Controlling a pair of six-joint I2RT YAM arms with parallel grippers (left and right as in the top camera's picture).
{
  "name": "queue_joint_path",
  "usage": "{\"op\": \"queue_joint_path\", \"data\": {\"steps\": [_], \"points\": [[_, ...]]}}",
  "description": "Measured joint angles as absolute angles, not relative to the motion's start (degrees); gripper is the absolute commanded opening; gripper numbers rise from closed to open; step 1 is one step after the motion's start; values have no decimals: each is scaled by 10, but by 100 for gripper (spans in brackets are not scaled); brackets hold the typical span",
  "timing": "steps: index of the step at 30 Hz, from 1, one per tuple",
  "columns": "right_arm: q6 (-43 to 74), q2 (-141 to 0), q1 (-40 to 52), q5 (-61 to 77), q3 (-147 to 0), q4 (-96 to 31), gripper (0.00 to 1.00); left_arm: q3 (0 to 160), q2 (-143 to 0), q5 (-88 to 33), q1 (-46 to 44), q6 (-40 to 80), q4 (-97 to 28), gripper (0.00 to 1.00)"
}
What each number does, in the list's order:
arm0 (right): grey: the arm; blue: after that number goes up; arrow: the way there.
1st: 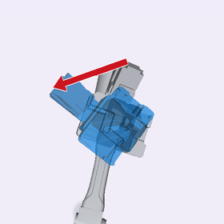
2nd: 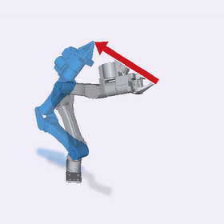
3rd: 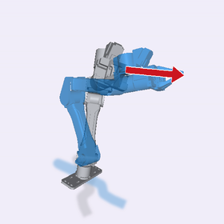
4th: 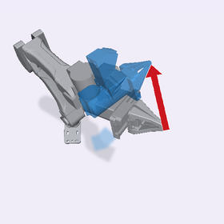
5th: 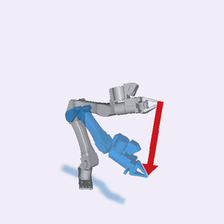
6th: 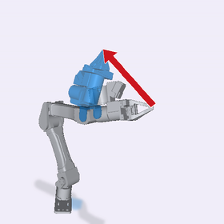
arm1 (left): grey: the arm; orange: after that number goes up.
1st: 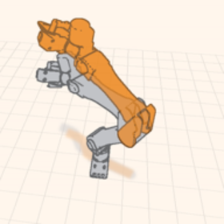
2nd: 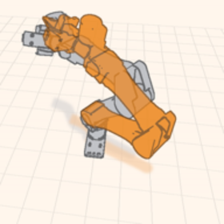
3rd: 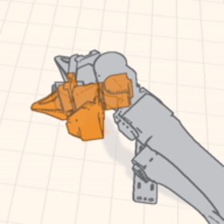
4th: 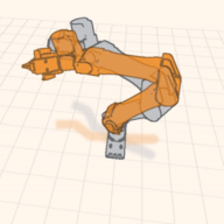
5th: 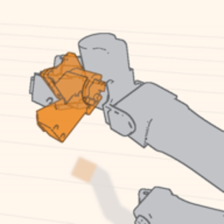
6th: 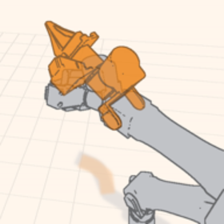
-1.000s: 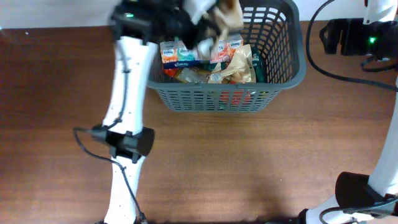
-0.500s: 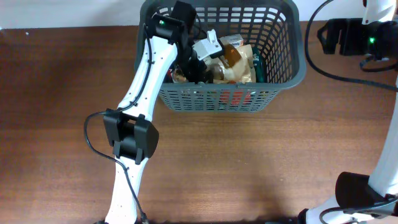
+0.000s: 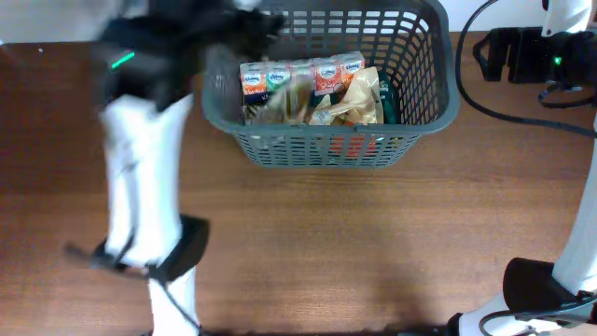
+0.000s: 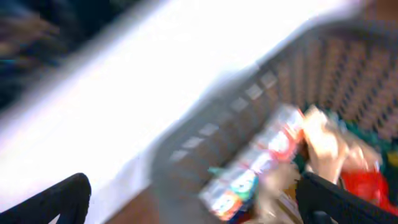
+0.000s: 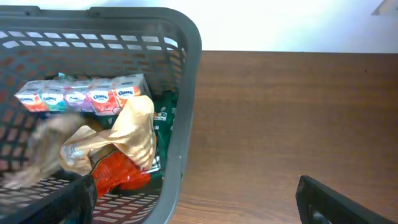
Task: Pack container
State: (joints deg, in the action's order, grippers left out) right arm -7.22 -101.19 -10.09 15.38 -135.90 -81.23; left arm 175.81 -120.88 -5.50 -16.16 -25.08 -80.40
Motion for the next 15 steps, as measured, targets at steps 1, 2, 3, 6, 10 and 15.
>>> {"op": "queue_joint_path", "data": {"steps": [1, 2, 3, 6, 10, 15], "points": [[-72, -1011, -101, 156, -1359, -812, 99, 1769, -1183, -50, -153, -242, -818, 99], [-72, -1007, -101, 159, -1359, -812, 99, 1778, -1159, -43, -147, -233, -832, 99], [-72, -1003, -101, 161, -1359, -812, 99, 1787, -1132, -30, -145, -224, -848, 99], [-73, -981, -101, 162, -1359, -818, 99, 1796, -1067, 19, -149, -204, -885, 99], [-82, -911, -101, 161, -1359, -842, 99, 1796, -984, 83, -149, -171, -946, 99], [-89, -795, -69, 117, -1360, -904, 99, 1760, -862, 133, -149, -124, -964, 99]]}}
